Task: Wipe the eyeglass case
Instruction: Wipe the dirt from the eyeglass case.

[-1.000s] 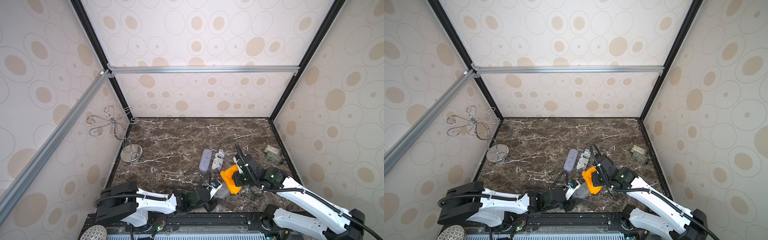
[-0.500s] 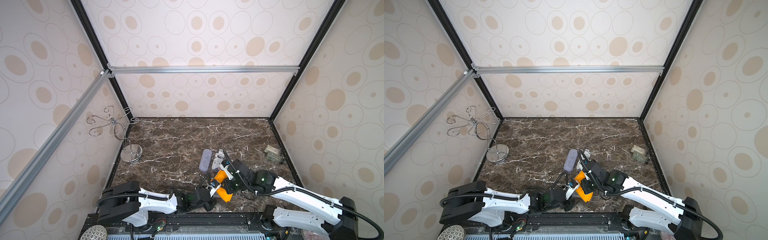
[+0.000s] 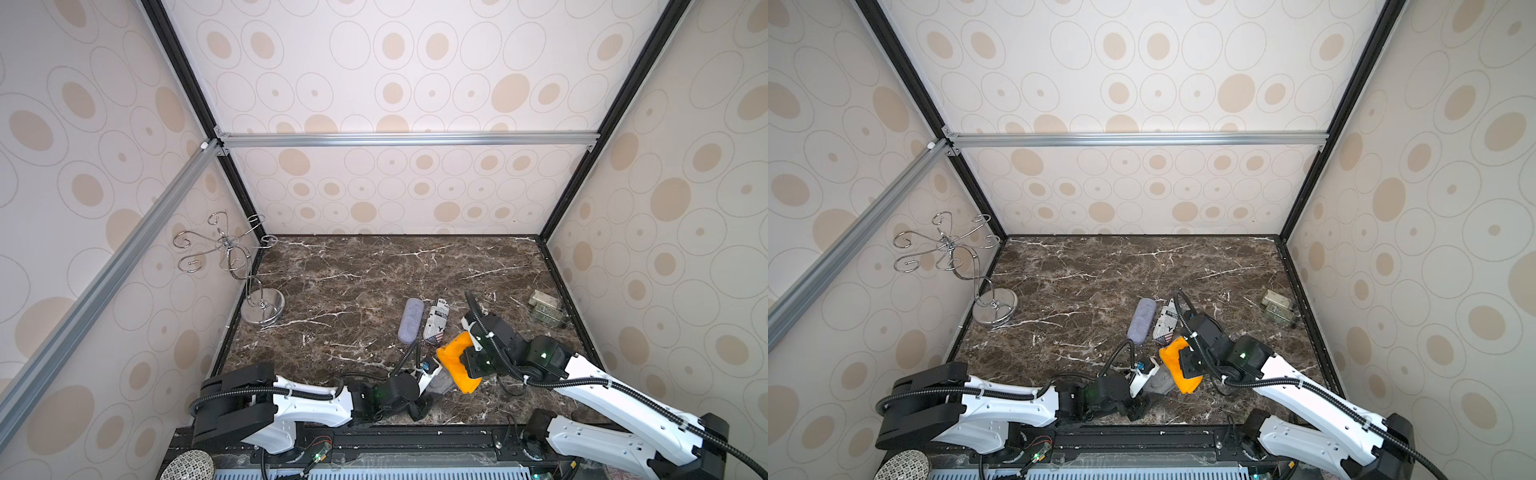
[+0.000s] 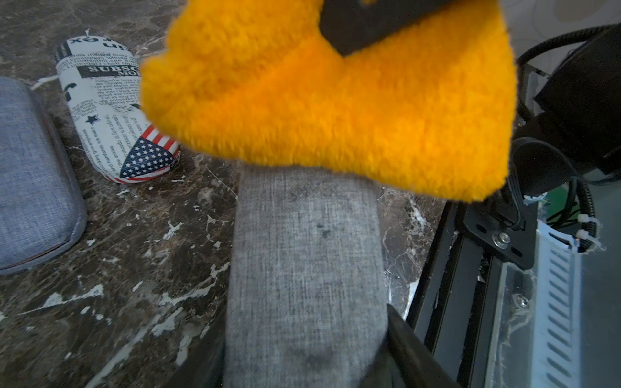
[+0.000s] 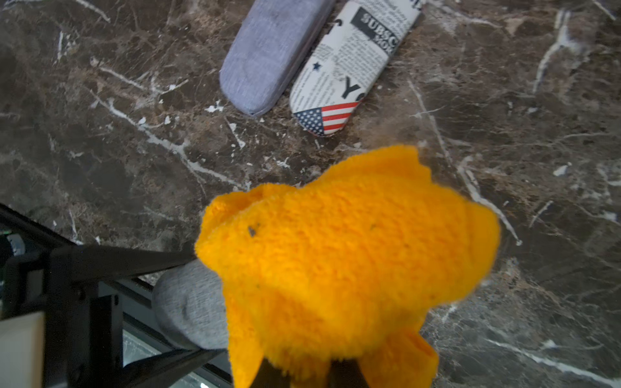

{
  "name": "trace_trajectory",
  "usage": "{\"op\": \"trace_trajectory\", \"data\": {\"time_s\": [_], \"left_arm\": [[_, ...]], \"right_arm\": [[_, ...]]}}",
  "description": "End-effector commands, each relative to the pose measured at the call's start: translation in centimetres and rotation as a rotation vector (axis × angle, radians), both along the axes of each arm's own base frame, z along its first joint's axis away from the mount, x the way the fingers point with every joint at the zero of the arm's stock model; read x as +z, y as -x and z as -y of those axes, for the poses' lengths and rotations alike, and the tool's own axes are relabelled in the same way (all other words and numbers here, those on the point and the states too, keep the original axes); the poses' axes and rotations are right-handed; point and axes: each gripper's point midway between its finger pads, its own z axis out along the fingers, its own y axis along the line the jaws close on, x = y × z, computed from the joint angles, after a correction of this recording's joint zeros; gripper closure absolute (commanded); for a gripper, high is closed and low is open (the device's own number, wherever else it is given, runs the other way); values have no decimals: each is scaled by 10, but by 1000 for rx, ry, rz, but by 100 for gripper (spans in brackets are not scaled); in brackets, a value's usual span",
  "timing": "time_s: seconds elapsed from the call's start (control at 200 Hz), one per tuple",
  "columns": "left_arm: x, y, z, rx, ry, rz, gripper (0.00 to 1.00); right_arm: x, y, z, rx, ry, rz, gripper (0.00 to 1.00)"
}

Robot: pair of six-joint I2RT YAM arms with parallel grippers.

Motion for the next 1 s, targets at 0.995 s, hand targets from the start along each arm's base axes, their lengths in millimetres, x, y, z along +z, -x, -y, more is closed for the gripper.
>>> {"op": "trace_trajectory", "data": {"time_s": [0.995], "left_arm": [[47,-26,3,2,104,8,61]], "right_arm": [[6,-17,6,-53,-36,10,100]]}}
